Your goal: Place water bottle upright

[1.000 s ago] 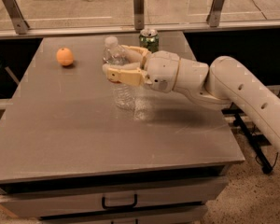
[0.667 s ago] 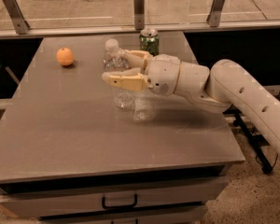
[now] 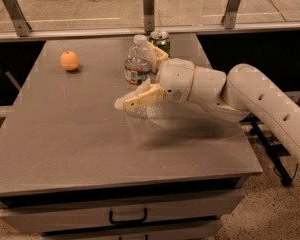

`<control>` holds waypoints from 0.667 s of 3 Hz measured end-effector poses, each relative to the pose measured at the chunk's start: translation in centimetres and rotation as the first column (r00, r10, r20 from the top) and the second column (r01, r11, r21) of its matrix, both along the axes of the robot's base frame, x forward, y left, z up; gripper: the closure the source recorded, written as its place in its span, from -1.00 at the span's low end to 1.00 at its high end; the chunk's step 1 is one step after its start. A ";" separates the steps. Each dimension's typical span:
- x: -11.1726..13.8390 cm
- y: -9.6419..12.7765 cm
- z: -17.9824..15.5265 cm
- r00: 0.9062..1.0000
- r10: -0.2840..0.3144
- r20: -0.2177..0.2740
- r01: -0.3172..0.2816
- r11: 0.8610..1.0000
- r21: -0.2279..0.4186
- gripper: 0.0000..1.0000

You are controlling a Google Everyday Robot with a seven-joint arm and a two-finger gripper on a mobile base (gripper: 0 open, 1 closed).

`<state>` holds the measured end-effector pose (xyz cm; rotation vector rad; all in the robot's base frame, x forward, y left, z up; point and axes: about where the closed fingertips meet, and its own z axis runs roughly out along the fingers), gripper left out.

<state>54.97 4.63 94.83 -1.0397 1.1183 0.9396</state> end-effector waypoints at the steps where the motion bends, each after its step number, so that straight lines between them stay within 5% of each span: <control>1: 0.0 0.0 0.1 1.000 -0.003 -0.001 0.003 1.000 -0.012 -1.00; 2: 0.0 -0.2 0.3 1.000 -0.009 -0.001 0.009 1.000 -0.025 -1.00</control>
Offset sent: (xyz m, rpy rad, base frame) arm 0.0018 -0.0105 0.0038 -0.0407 0.0036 -0.0285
